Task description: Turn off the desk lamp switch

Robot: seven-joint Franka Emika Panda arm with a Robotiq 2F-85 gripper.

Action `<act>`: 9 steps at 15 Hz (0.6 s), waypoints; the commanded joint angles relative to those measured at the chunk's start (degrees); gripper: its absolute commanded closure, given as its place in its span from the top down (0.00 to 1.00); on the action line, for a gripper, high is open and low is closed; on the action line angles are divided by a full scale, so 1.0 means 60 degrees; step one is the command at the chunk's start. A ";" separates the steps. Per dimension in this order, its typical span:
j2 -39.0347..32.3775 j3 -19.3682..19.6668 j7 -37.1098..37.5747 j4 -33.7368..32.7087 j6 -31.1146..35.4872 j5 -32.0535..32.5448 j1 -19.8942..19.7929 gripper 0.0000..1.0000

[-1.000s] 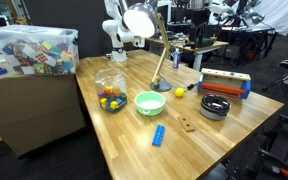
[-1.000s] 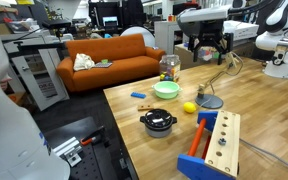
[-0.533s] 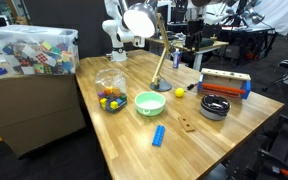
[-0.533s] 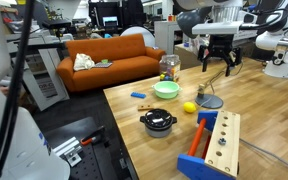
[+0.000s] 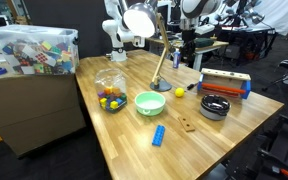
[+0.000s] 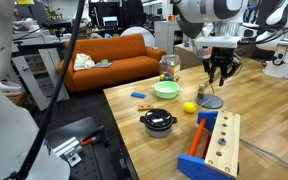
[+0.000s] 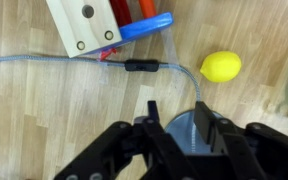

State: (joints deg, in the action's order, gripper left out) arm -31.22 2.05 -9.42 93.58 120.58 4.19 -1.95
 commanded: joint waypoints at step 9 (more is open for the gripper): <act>-0.0988 0.0212 0.0663 -0.0960 -0.0931 0.0219 -0.0073 0.00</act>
State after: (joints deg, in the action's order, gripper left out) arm -35.43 3.15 -6.35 90.68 117.76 4.43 -2.22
